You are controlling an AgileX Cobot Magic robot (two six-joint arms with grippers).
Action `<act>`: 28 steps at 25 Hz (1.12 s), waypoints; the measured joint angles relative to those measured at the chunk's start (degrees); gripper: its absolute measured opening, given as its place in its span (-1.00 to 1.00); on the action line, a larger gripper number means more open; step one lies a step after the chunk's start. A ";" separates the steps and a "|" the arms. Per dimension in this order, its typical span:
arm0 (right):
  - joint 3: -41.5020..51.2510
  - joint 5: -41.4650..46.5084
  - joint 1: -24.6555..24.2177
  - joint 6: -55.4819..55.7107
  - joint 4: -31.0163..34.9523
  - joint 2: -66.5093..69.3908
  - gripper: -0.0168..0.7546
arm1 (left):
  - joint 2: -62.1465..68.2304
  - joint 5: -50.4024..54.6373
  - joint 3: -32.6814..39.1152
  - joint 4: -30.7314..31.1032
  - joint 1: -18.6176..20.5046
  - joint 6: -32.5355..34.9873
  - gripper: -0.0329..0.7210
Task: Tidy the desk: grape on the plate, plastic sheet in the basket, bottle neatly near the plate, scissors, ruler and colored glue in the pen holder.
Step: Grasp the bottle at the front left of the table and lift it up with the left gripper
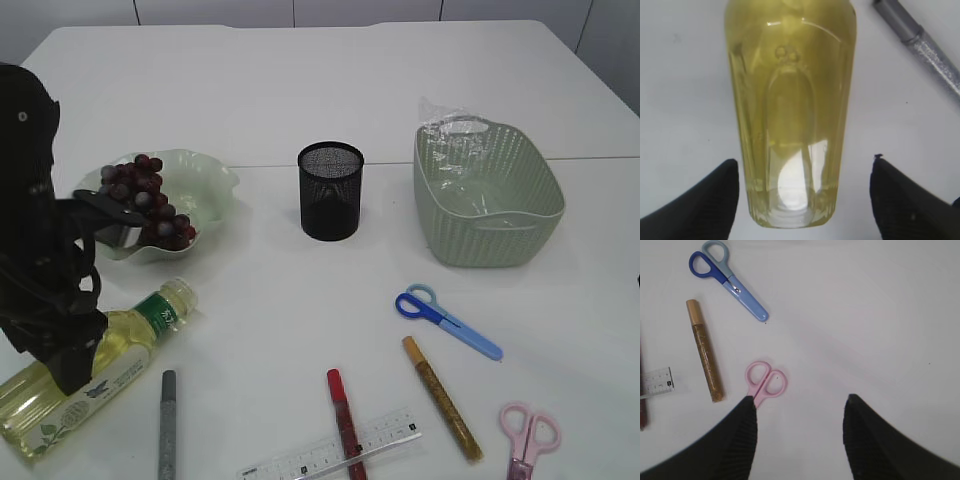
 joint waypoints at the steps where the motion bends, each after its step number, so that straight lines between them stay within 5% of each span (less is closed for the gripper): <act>1: 0.00 0.00 0.00 0.00 0.00 0.00 0.10 | 0.25 -0.23 0.00 0.00 0.00 0.00 0.68; 23: 0.00 -0.44 0.00 0.00 0.00 0.00 0.10 | 9.74 -3.96 -0.08 0.12 0.00 -2.14 0.67; 28: 0.00 -0.55 0.00 0.00 0.00 0.00 0.10 | 9.74 -4.05 -0.08 0.12 0.00 -2.33 0.53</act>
